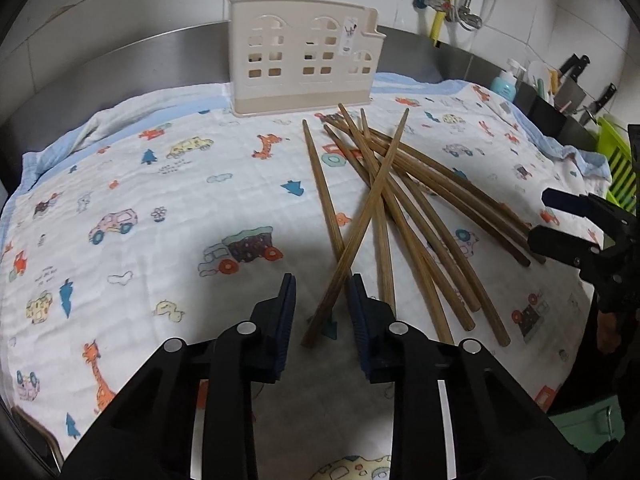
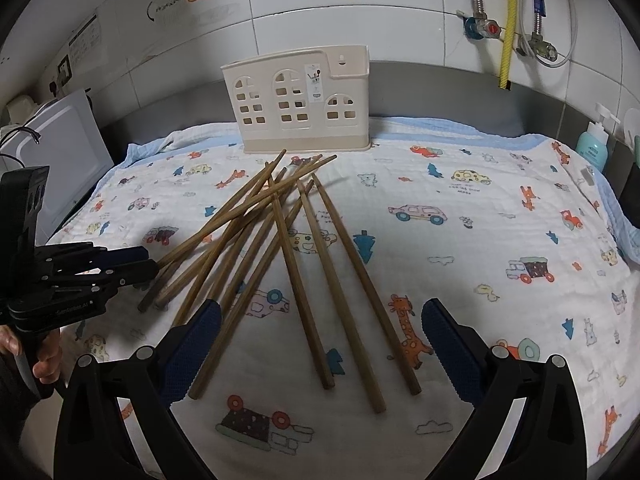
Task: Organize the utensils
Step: 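Close the left gripper on one wooden chopstick in the pile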
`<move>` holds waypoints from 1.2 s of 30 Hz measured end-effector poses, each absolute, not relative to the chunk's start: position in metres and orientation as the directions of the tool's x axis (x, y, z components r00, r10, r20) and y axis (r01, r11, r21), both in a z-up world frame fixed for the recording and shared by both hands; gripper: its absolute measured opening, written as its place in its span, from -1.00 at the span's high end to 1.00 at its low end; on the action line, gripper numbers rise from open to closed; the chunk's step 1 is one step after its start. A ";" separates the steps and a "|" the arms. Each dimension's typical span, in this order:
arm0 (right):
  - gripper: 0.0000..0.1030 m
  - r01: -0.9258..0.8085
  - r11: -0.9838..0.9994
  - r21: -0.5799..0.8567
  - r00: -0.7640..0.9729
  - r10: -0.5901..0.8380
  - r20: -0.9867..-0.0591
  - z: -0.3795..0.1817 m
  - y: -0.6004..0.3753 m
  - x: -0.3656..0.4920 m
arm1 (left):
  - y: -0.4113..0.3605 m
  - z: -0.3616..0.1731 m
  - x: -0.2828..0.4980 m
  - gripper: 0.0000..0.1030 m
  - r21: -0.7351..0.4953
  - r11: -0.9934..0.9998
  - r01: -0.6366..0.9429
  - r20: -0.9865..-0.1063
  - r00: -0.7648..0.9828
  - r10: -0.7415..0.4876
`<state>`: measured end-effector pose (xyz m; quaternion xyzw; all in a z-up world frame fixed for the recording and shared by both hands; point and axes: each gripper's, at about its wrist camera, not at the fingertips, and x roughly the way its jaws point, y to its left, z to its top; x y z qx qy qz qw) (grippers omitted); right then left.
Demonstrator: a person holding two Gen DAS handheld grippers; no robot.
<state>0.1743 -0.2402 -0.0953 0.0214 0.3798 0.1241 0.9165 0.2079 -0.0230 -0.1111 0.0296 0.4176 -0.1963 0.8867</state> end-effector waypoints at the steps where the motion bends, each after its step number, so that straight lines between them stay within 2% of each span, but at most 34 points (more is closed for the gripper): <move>1: -0.88 -0.211 0.968 0.139 0.681 0.247 -0.690 -0.096 -0.242 0.174 | -0.023 -0.112 0.209 0.48 -0.110 0.921 0.375 -0.755 0.571 -0.323; 7: -0.88 -0.198 0.970 0.144 0.680 0.242 -0.692 -0.098 -0.247 0.174 | -0.020 -0.115 0.212 0.48 -0.142 0.911 0.387 -0.757 0.550 -0.351; 12: -0.87 -0.189 0.971 0.142 0.682 0.235 -0.693 -0.100 -0.246 0.172 | -0.022 -0.115 0.213 0.75 -0.154 0.897 0.414 -0.754 0.537 -0.378; 31: -0.85 -0.200 0.970 0.136 0.684 0.238 -0.689 -0.102 -0.236 0.165 | -0.034 -0.119 0.206 0.80 -0.136 0.878 0.459 -0.754 0.527 -0.392; 32: -0.82 -0.202 0.970 0.136 0.683 0.239 -0.690 -0.102 -0.236 0.165 | -0.034 -0.119 0.205 0.81 -0.137 0.878 0.459 -0.753 0.528 -0.394; 35: -0.58 -0.209 0.966 0.150 0.670 0.253 -0.698 -0.104 -0.236 0.167 | -0.033 -0.118 0.205 0.84 -0.150 0.875 0.460 -0.747 0.527 -0.405; 36: -0.58 -0.208 0.966 0.154 0.667 0.256 -0.700 -0.105 -0.236 0.168 | -0.033 -0.118 0.204 0.84 -0.151 0.874 0.462 -0.746 0.527 -0.408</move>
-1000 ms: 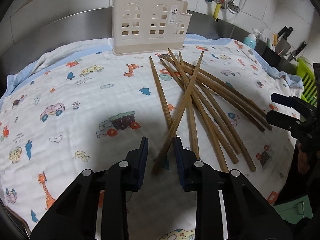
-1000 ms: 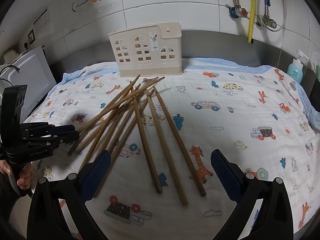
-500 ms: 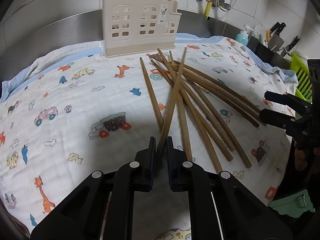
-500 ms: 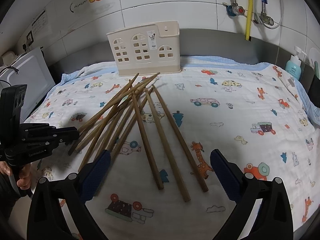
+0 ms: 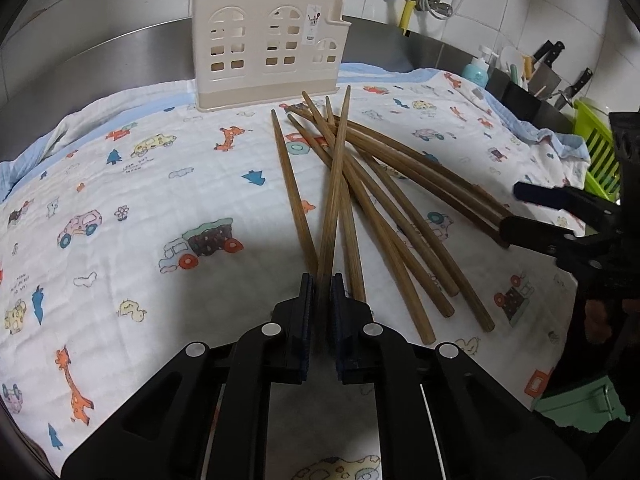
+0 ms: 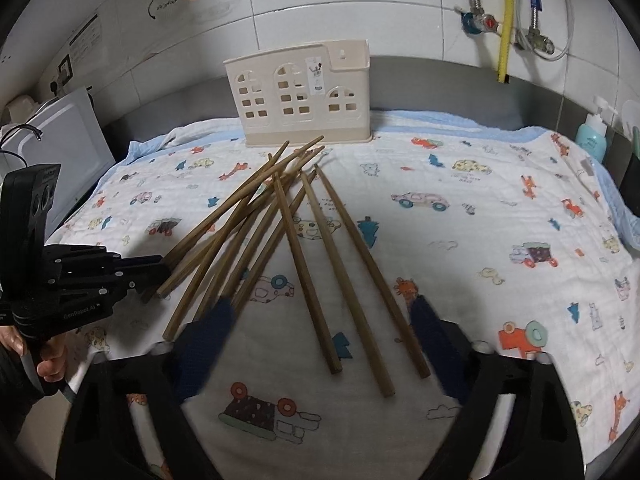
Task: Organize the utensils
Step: 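Close the left gripper on one wooden chopstick in the pile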
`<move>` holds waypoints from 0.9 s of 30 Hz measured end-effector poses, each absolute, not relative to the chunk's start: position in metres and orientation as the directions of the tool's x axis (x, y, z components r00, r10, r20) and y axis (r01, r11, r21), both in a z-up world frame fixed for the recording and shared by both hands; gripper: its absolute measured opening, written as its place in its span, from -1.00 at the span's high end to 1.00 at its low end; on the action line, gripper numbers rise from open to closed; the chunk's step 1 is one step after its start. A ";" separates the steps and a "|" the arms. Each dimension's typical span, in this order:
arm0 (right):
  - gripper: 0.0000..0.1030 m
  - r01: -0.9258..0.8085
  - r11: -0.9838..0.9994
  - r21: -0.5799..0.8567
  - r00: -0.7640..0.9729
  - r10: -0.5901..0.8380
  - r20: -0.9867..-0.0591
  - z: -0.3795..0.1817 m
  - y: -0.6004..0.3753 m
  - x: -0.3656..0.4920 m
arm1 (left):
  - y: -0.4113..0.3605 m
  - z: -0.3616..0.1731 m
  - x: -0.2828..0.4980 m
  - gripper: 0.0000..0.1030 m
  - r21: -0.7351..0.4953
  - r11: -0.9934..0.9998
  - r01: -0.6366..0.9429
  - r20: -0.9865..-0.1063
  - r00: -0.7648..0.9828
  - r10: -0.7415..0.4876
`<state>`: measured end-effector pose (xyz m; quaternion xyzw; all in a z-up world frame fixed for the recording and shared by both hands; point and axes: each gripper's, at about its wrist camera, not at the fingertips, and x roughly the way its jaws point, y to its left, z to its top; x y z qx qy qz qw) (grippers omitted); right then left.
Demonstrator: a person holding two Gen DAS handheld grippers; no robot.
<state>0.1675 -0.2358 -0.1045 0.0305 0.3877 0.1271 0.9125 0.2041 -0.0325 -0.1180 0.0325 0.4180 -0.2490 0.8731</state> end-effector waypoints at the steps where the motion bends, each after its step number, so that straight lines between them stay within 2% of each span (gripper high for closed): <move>1: -0.57 -0.207 0.966 0.154 0.667 0.255 -0.700 -0.105 -0.235 0.168 | -0.033 -0.118 0.204 0.84 -0.150 0.874 0.462 -0.746 0.527 -0.407; 10: -0.52 -0.228 0.962 0.152 0.664 0.268 -0.698 -0.106 -0.226 0.168 | -0.026 -0.114 0.200 0.86 -0.175 0.877 0.447 -0.727 0.542 -0.421; 16: -0.33 -0.234 0.959 0.161 0.653 0.278 -0.705 -0.110 -0.225 0.169 | -0.023 -0.106 0.194 0.86 -0.199 0.884 0.422 -0.706 0.564 -0.428; 21: -0.05 -0.241 0.957 0.162 0.642 0.282 -0.713 -0.115 -0.227 0.173 | -0.023 -0.096 0.189 0.87 -0.208 0.887 0.411 -0.678 0.593 -0.434; 27: 0.03 -0.248 0.961 0.123 0.651 0.259 -0.713 -0.117 -0.225 0.178 | -0.025 -0.091 0.187 0.87 -0.209 0.886 0.414 -0.665 0.604 -0.439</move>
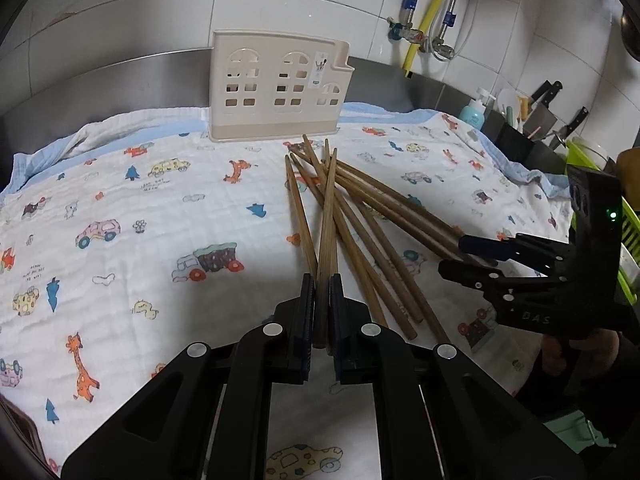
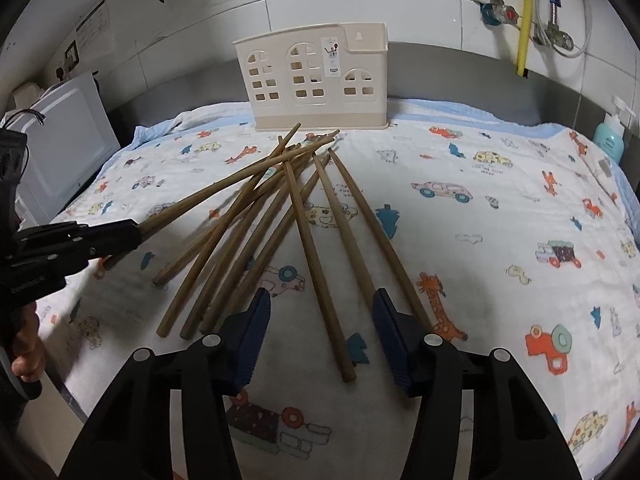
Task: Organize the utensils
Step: 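Close the left gripper on one wooden chopstick in the pile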
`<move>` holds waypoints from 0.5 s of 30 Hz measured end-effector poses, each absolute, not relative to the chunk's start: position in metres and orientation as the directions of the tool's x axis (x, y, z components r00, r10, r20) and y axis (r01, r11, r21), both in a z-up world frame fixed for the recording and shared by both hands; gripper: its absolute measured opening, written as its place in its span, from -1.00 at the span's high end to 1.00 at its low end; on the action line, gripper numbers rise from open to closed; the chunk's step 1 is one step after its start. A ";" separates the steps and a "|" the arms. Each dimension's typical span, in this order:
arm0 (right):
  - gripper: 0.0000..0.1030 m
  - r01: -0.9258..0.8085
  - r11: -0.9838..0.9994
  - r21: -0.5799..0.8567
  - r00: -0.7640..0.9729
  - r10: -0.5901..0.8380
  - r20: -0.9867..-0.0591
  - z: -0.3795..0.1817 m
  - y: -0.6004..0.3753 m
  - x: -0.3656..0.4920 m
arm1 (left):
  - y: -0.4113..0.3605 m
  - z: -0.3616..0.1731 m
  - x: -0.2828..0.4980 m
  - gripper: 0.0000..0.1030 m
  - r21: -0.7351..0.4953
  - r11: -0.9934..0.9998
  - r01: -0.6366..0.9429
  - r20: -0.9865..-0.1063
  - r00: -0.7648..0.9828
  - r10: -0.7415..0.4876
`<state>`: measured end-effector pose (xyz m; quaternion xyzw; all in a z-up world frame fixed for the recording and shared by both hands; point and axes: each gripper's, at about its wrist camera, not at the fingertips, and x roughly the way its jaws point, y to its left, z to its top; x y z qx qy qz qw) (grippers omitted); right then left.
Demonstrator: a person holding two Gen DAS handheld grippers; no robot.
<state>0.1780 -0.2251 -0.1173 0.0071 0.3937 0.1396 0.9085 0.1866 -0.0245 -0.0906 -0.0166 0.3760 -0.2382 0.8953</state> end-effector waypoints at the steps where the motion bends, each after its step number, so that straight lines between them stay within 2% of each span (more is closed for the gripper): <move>1: 0.07 -0.247 0.962 0.115 0.654 0.253 -0.713 -0.117 -0.225 0.178 | -0.025 -0.090 0.187 0.87 -0.206 0.887 0.414 -0.665 0.605 -0.437; 2: 0.12 -0.248 0.962 0.118 0.654 0.256 -0.711 -0.117 -0.225 0.178 | -0.024 -0.090 0.186 0.87 -0.206 0.887 0.414 -0.664 0.607 -0.437; 15: 0.13 -0.234 0.965 0.122 0.674 0.251 -0.695 -0.111 -0.231 0.174 | -0.023 -0.083 0.184 0.89 -0.201 0.887 0.415 -0.646 0.625 -0.439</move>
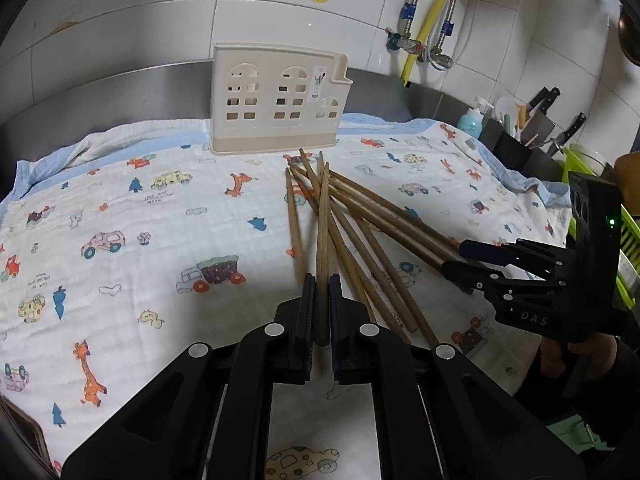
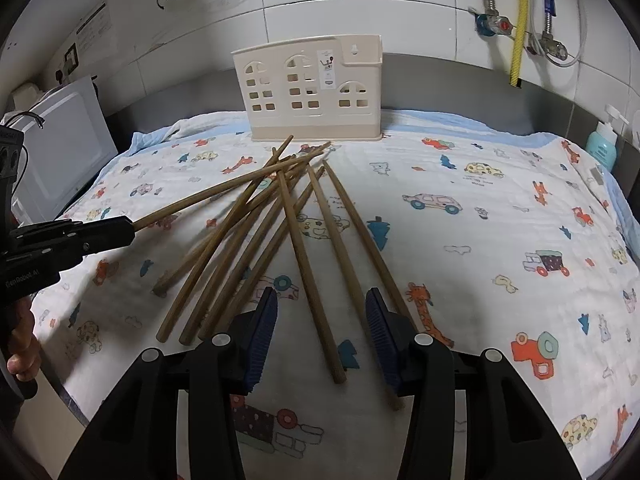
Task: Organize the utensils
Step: 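Close the left gripper on one wooden chopstick in the pile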
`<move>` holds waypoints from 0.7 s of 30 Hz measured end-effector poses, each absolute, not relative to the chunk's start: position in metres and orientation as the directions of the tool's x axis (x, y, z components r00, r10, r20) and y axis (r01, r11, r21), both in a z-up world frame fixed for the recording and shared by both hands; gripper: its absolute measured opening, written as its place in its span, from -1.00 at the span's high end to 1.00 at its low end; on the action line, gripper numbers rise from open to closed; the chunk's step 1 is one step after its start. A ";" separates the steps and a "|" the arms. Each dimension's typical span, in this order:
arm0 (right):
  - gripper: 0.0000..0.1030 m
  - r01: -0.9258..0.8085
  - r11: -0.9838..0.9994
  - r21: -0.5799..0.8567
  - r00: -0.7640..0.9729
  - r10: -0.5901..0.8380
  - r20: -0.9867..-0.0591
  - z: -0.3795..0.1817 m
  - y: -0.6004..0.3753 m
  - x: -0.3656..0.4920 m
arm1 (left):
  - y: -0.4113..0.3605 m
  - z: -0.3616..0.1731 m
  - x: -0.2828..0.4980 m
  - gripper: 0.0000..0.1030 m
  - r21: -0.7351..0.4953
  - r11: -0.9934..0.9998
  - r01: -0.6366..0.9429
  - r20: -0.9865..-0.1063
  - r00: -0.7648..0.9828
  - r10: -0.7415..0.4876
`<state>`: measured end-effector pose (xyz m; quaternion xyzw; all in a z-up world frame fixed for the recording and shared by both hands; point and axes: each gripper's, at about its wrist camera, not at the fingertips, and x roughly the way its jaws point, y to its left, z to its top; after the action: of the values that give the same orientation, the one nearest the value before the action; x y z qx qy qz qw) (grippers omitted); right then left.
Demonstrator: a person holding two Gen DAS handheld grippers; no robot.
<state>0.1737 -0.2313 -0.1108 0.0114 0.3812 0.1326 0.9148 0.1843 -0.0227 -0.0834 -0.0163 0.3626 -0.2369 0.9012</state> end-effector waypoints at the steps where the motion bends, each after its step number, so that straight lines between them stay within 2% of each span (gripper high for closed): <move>1: 0.13 -0.230 0.965 0.123 0.675 0.250 -0.695 -0.111 -0.232 0.174 | -0.023 -0.084 0.185 0.89 -0.198 0.888 0.415 -0.649 0.623 -0.436; 8: 0.13 -0.217 0.966 0.138 0.674 0.251 -0.695 -0.113 -0.239 0.172 | -0.021 -0.096 0.185 0.89 -0.186 0.897 0.401 -0.674 0.612 -0.413; 16: 0.14 -0.173 0.975 0.142 0.686 0.222 -0.693 -0.114 -0.258 0.170 | -0.015 -0.083 0.181 0.90 -0.192 0.902 0.387 -0.636 0.651 -0.414; 21: 0.26 -0.143 0.979 0.146 0.678 0.204 -0.706 -0.119 -0.271 0.174 | -0.015 -0.077 0.180 0.90 -0.189 0.904 0.383 -0.623 0.664 -0.412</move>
<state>0.1738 -0.2707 -0.1188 0.0395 0.3901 0.0948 0.9150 0.1801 -0.0153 -0.0771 -0.0207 0.3468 -0.2180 0.9120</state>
